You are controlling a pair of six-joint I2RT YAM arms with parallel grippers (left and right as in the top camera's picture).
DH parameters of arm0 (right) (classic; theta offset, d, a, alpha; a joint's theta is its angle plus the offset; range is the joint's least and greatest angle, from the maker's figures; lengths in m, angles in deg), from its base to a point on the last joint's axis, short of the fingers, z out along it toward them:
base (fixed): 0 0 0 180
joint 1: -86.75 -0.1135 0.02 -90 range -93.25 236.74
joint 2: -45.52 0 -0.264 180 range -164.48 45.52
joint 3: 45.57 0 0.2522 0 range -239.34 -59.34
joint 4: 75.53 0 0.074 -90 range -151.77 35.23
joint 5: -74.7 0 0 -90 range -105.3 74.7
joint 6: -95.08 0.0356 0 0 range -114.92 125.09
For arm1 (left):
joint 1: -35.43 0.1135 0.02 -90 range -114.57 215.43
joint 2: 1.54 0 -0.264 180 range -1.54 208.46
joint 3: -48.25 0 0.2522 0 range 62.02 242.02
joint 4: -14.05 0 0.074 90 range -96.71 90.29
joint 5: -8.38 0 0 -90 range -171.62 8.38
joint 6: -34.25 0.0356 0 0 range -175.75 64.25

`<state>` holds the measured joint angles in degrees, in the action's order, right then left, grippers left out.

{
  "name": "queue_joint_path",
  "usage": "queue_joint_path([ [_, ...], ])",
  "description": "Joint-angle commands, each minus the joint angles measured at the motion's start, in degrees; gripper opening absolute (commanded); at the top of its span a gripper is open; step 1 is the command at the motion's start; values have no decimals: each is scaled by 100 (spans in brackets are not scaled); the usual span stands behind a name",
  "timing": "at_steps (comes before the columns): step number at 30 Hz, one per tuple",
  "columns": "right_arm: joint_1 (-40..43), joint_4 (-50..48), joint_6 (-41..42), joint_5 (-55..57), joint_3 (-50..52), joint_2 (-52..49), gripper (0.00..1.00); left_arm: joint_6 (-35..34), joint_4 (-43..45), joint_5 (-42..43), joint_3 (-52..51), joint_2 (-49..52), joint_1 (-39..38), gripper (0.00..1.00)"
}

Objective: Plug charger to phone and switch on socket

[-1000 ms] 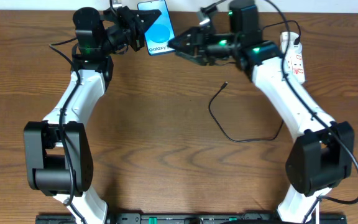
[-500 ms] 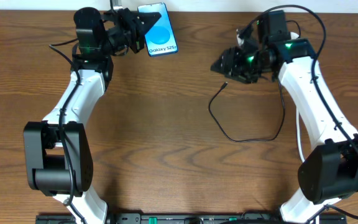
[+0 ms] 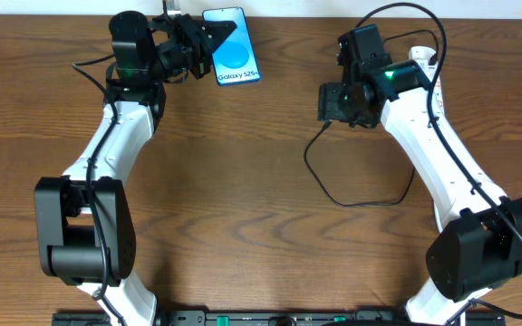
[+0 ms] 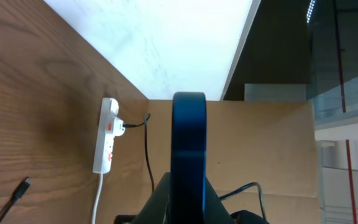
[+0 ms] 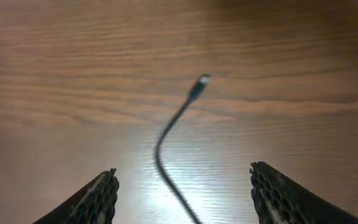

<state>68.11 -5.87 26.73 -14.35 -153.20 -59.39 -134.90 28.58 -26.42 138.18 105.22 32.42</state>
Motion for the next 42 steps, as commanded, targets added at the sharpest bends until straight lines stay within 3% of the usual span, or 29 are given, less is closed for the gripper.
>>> queue_joint_path([
  [1, -20, 33, -72, 466, 24, 138, 72, 256, 44, 129, 70, -66, 15, 7],
  [4, -22, 48, -72, 466, 24, 138, 87, 520, -72, 129, 70, -66, 15, 7],
  [9, -22, 52, -72, 466, 24, 138, 99, 1115, -804, 61, 70, -66, 15, 7],
  [13, -22, 66, -72, 466, 24, 138, 99, 1360, -1139, 20, 70, -66, 15, 7],
  [42, -22, 68, -72, 468, 24, 138, 99, 1357, -1134, 223, 70, -66, 15, 7],
])
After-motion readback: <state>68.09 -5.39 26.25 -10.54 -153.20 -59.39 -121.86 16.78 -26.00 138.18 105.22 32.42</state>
